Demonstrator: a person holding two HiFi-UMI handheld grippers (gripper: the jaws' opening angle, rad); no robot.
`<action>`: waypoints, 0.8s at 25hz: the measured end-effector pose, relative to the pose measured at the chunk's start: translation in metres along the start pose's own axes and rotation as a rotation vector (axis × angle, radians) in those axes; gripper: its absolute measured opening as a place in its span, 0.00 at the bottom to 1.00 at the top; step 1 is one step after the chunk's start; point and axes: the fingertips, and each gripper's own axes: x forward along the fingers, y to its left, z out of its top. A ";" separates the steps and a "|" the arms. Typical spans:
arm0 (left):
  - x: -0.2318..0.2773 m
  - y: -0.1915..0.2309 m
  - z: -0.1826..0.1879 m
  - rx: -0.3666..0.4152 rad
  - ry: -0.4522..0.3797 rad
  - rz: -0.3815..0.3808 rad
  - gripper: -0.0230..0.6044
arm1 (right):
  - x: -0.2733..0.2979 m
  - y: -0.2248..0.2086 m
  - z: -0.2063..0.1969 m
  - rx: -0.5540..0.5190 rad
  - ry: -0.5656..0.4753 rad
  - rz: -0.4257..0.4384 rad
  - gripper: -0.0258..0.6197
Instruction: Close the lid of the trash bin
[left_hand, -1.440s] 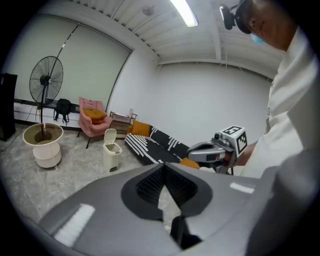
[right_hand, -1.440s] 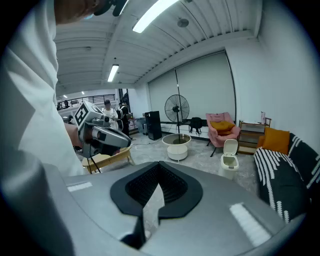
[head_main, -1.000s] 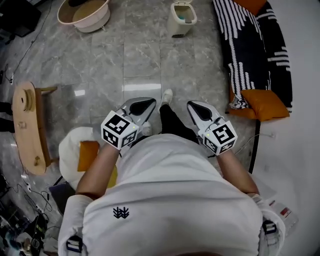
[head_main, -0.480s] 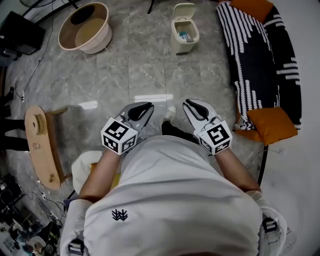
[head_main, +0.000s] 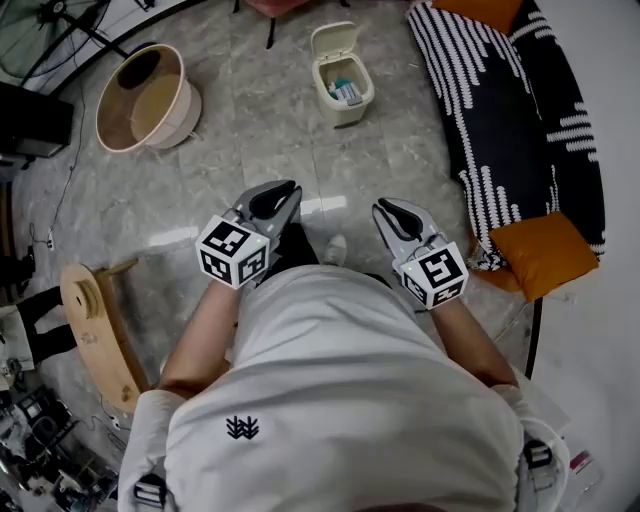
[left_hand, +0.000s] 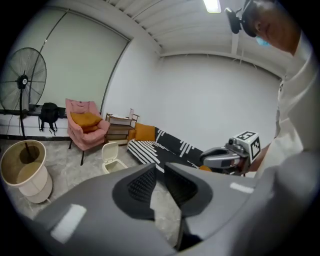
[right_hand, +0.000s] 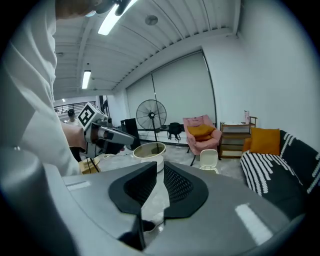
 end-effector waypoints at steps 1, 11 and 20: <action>0.011 0.006 0.003 0.000 0.008 -0.007 0.13 | 0.000 -0.010 -0.001 0.015 0.000 -0.016 0.08; 0.139 0.116 0.060 0.021 0.065 -0.108 0.13 | 0.009 -0.124 0.015 0.111 0.011 -0.301 0.08; 0.272 0.264 0.116 0.069 0.187 -0.147 0.15 | 0.066 -0.201 0.055 0.233 0.035 -0.484 0.08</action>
